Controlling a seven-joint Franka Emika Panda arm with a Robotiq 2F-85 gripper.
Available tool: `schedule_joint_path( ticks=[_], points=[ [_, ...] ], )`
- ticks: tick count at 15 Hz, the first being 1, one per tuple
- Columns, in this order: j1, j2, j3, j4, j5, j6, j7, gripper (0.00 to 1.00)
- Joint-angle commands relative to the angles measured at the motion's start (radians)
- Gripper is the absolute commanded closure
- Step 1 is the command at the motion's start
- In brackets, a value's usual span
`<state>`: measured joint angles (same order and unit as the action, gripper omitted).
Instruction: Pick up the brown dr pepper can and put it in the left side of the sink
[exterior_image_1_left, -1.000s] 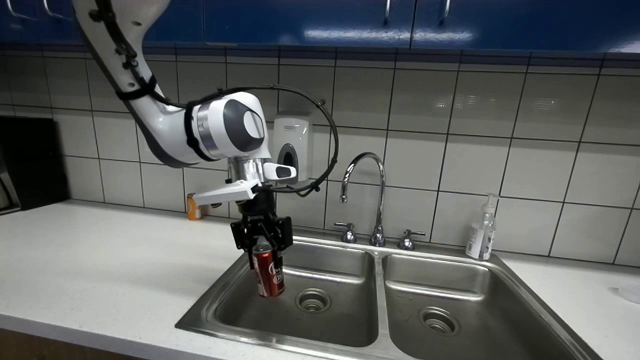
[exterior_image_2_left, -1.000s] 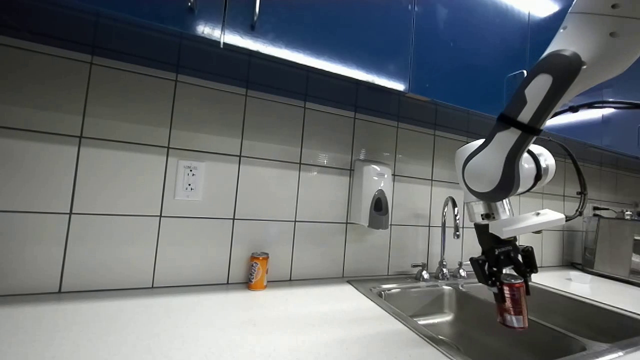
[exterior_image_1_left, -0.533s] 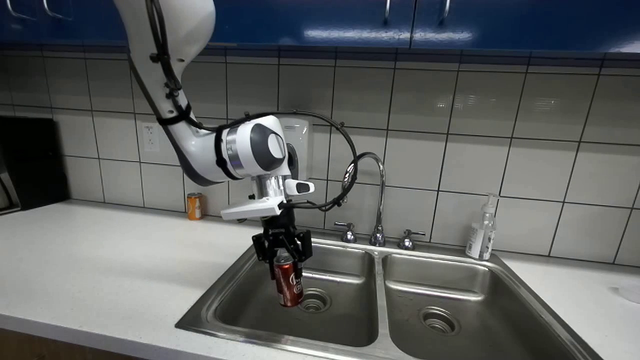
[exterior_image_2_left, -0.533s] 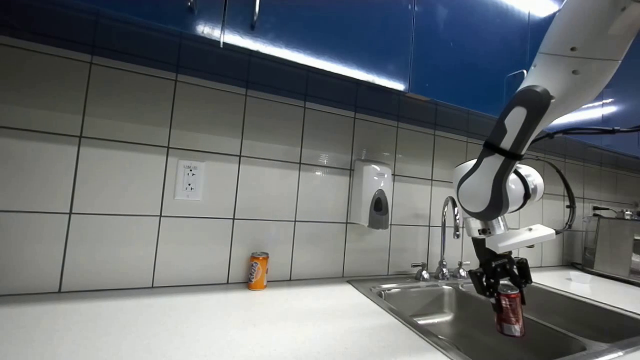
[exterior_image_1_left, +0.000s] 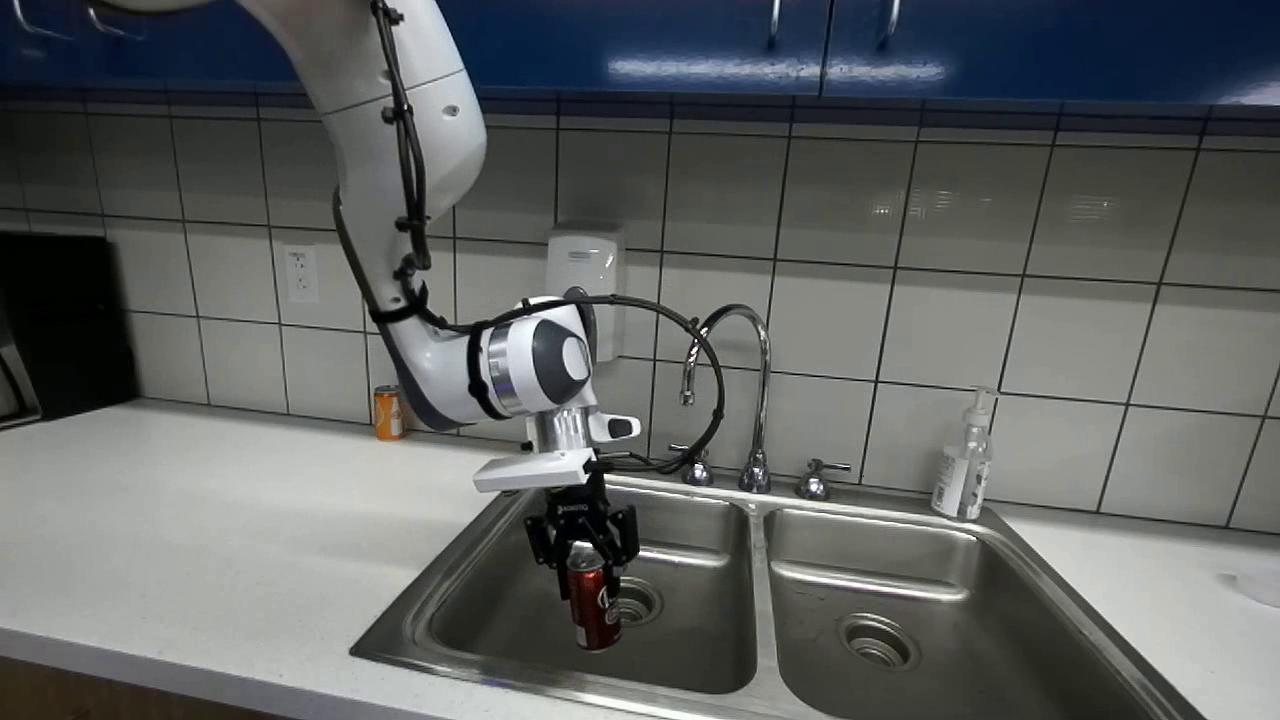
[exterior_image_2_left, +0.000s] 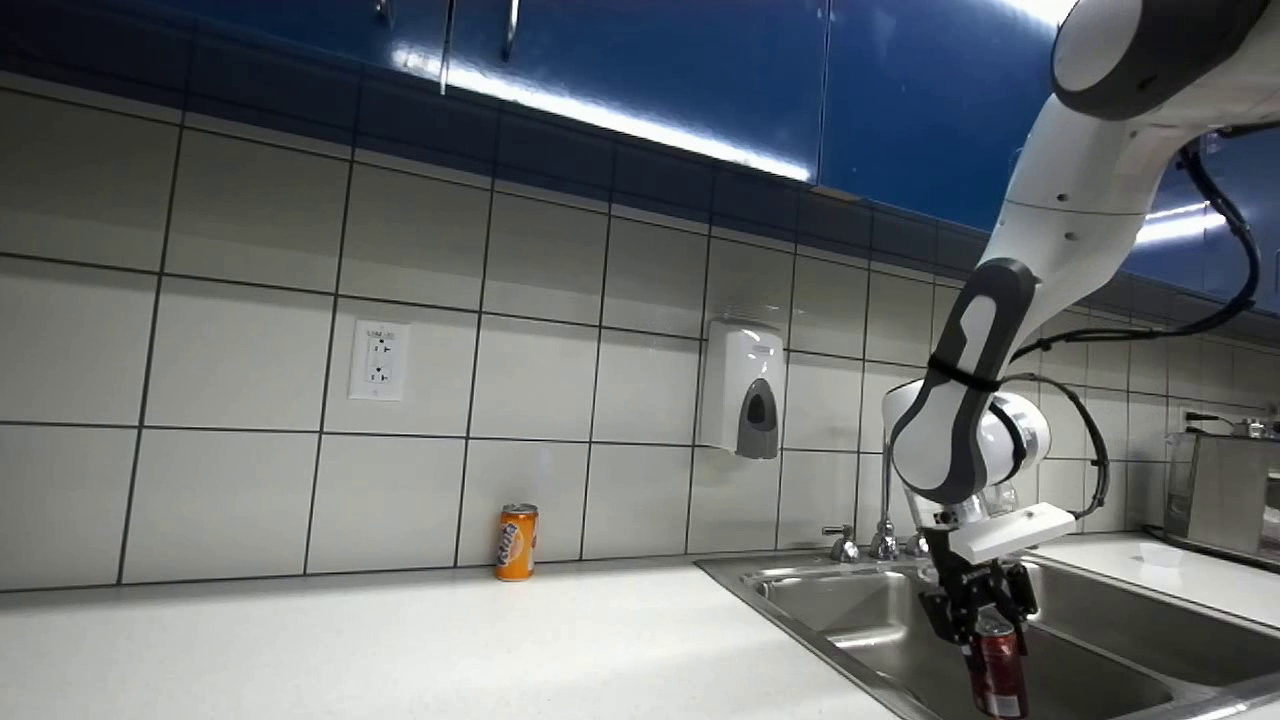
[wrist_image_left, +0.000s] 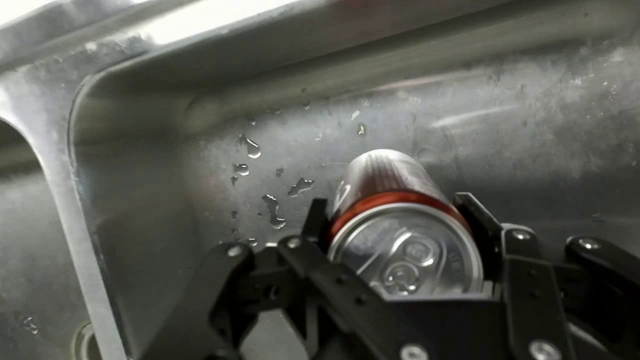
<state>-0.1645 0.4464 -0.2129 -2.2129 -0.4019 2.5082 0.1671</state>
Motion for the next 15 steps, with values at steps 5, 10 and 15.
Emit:
schedule_joint_path(
  ticks=[5,10,15],
  points=[
    [0.014,0.165,0.012,0.146,0.068,0.029,-0.097,0.60],
    [0.025,0.209,0.041,0.189,0.128,0.043,-0.136,0.60],
    [0.041,0.229,0.057,0.203,0.171,0.041,-0.143,0.60]
  ],
)
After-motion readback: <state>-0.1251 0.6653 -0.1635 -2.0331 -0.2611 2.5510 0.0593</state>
